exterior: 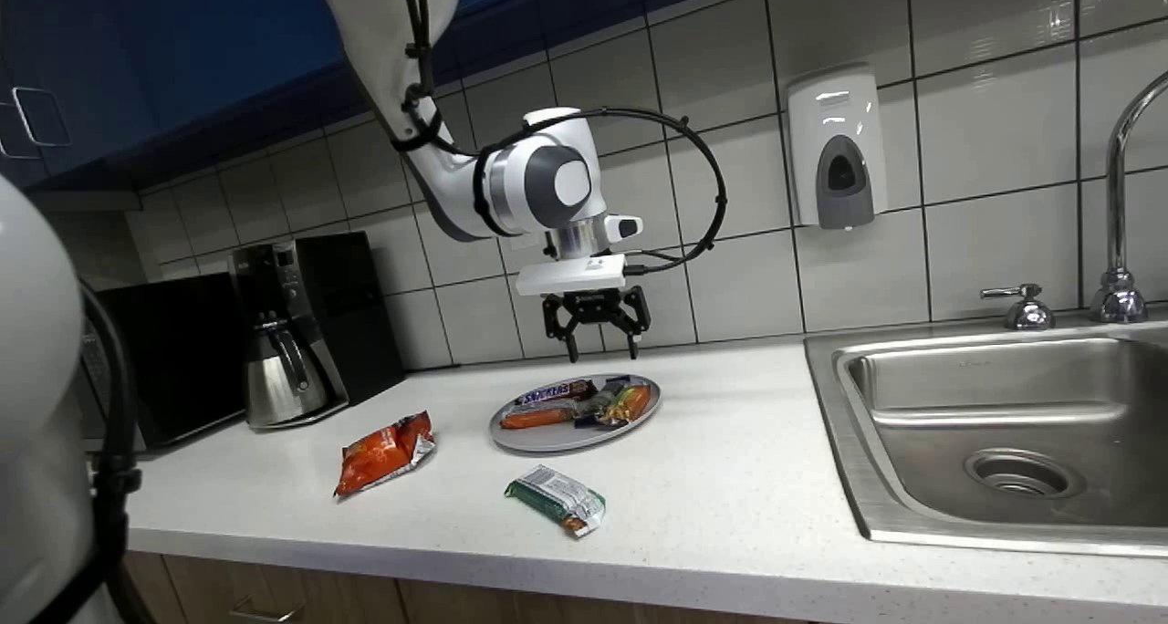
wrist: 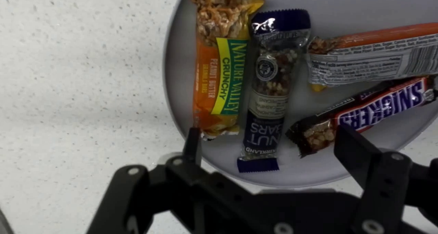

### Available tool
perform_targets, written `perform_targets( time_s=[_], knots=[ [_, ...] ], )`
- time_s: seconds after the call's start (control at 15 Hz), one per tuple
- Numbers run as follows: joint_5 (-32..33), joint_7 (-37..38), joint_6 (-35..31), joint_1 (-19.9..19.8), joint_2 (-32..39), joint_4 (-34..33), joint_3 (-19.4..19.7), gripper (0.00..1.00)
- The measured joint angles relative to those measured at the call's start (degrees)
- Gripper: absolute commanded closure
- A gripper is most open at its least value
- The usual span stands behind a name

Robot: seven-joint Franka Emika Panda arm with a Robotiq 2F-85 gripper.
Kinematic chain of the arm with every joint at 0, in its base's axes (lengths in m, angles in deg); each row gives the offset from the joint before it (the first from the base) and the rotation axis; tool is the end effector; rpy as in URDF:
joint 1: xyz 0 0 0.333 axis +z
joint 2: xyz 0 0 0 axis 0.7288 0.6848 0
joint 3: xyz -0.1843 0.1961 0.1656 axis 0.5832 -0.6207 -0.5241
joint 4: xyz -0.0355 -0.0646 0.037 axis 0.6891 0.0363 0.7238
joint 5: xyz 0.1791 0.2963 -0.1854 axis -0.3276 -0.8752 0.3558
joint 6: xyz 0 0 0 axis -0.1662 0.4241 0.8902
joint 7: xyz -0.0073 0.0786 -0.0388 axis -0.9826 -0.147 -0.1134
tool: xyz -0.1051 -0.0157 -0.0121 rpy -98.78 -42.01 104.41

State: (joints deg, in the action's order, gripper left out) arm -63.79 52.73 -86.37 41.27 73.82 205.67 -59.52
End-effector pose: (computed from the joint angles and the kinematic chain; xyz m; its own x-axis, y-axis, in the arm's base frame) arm 0.5765 -0.0458 0.2838 0.9726 0.0994 0.2100 0.1069 -0.9940 -0.0246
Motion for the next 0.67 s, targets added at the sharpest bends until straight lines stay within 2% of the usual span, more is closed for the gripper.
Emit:
perform_targets(
  time_s=[0.27, 0.67],
  knots=[
    [-2.9, -8.0, 3.0, -0.4, -3.6, 3.1, -1.3, 0.0],
    [-3.0, -18.6, 10.1, -0.4, -9.6, 8.7, -0.9, 0.0]
  ],
)
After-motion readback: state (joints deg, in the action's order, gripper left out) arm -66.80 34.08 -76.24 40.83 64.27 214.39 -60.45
